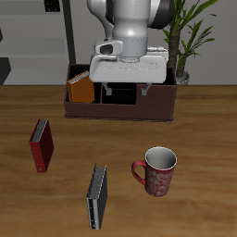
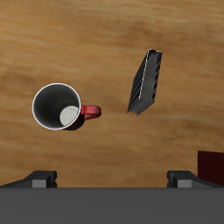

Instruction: Place the orange book into the back desk caddy's left compartment and place the red mug into the back desk caddy's right compartment

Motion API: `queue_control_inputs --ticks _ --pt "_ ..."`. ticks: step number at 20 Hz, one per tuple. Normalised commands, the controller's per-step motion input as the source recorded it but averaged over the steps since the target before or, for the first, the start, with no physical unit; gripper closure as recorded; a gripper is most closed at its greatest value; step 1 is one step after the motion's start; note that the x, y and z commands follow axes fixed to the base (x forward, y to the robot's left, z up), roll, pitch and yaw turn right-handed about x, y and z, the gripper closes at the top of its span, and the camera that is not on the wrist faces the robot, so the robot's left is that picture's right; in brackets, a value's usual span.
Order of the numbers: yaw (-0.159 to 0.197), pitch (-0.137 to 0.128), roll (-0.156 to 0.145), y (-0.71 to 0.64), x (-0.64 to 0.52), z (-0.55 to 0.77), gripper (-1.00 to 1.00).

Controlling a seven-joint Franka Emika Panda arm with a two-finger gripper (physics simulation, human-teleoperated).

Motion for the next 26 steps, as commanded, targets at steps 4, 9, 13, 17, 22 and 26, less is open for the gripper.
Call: queue_control_inputs --ticks 4,9,13,17,22,26 --pt "0.011 -0.009 0.039 0.37 0.16 0.01 -1.00" --pt "0.003 0.001 0.017 0.34 0.25 -0.02 -1.00" --pt "0.053 -0.009 0.019 0.41 0.15 -0.13 -1.00" --pt "0.020 0.003 0.023 0.32 0.08 -0.05 -1.00" --pt "0.050 0.014 0.022 0.38 0.14 -0.13 -1.00" --pt "0.049 0.012 0.003 0.32 0.12 -0.19 -1.00"
